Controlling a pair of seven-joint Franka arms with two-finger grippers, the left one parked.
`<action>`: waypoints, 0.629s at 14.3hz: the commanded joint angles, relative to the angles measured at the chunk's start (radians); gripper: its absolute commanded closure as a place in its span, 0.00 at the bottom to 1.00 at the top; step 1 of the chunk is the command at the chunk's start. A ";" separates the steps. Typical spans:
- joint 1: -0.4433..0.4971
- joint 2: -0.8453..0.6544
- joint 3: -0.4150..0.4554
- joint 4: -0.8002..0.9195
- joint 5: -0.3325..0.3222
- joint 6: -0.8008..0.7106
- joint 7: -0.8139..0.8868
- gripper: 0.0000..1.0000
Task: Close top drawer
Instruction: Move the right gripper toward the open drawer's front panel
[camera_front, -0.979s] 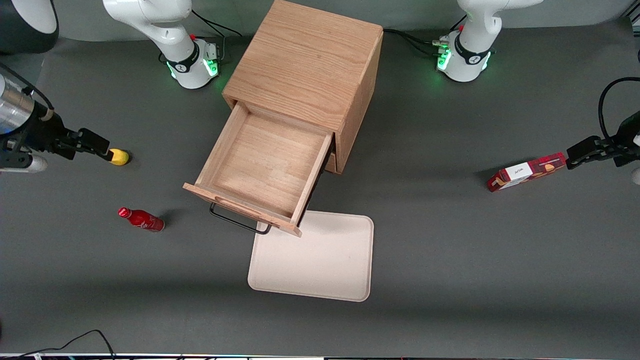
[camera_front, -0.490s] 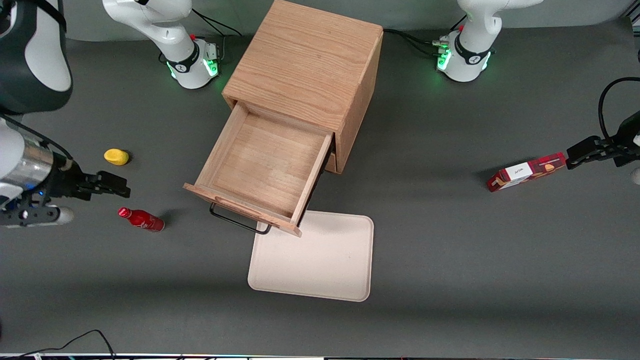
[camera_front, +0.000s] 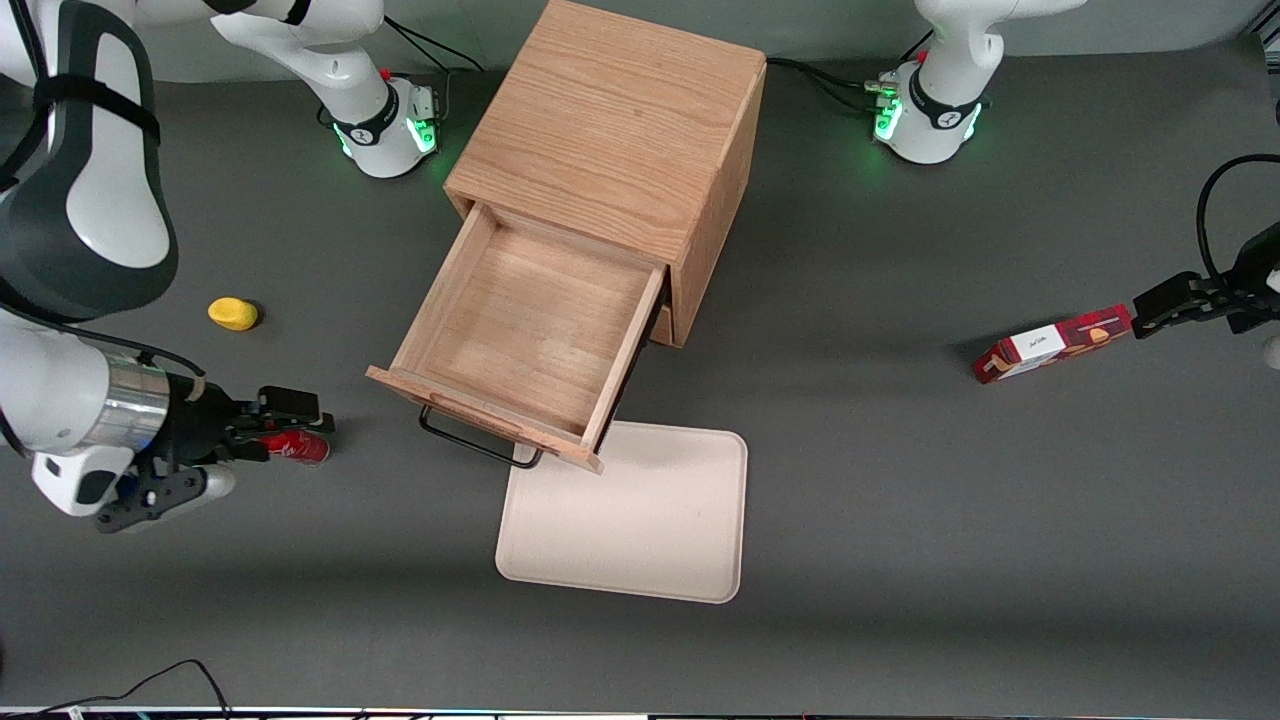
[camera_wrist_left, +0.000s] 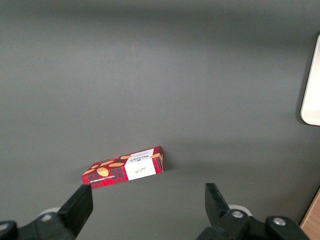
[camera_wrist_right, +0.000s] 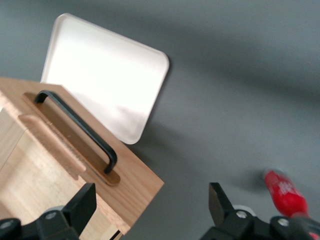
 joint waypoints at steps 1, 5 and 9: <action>0.013 0.079 -0.007 0.081 0.066 -0.014 -0.162 0.00; 0.044 0.140 -0.006 0.127 0.067 -0.006 -0.296 0.00; 0.076 0.196 0.013 0.174 0.067 0.018 -0.340 0.00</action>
